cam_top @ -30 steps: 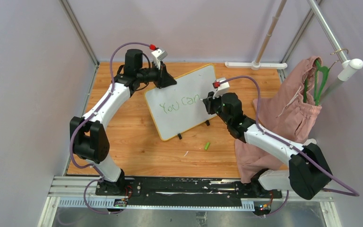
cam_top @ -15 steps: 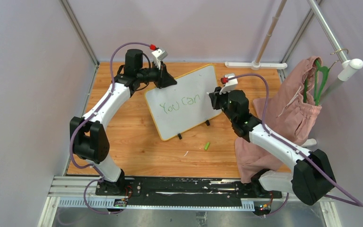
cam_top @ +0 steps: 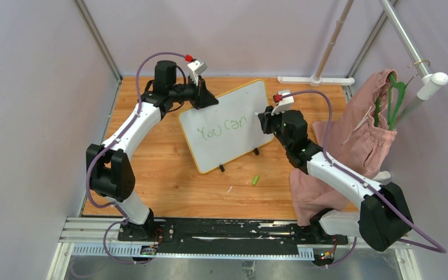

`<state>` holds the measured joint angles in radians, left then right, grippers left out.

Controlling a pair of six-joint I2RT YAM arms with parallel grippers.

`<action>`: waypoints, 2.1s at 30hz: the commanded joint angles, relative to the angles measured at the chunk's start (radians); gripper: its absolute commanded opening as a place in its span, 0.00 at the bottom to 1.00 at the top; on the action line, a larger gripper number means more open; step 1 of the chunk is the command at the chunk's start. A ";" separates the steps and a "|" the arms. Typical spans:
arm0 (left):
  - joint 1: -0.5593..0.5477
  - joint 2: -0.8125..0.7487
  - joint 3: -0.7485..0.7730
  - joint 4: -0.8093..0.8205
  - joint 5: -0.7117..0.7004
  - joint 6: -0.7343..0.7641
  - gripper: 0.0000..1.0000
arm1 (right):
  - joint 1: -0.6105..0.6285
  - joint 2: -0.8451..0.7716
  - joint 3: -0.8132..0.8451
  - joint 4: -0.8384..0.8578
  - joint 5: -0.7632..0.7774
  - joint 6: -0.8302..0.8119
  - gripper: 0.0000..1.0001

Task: Write a sentence on the whiteboard

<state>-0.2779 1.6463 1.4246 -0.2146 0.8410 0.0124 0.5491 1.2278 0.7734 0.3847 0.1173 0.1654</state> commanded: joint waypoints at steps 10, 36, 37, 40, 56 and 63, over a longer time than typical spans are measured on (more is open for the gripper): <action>-0.041 0.011 -0.023 -0.055 -0.006 0.066 0.00 | -0.012 0.051 0.088 0.064 -0.011 -0.005 0.00; -0.044 0.002 -0.024 -0.054 -0.007 0.066 0.00 | -0.018 0.067 0.029 0.043 0.004 0.009 0.00; -0.044 0.001 -0.025 -0.054 -0.007 0.066 0.00 | -0.018 0.066 0.024 0.042 0.004 0.011 0.00; -0.044 0.001 -0.024 -0.053 -0.007 0.064 0.00 | -0.018 0.063 0.016 0.036 0.004 0.015 0.00; -0.047 -0.004 -0.023 -0.054 -0.006 0.061 0.00 | -0.019 0.032 -0.043 0.013 -0.004 0.027 0.00; -0.049 -0.009 -0.026 -0.055 -0.009 0.062 0.00 | -0.019 0.040 -0.040 0.010 -0.005 0.028 0.00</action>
<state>-0.2874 1.6444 1.4246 -0.2142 0.8215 0.0200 0.5446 1.2778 0.7429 0.3996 0.1127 0.1837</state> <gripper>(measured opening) 0.149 0.170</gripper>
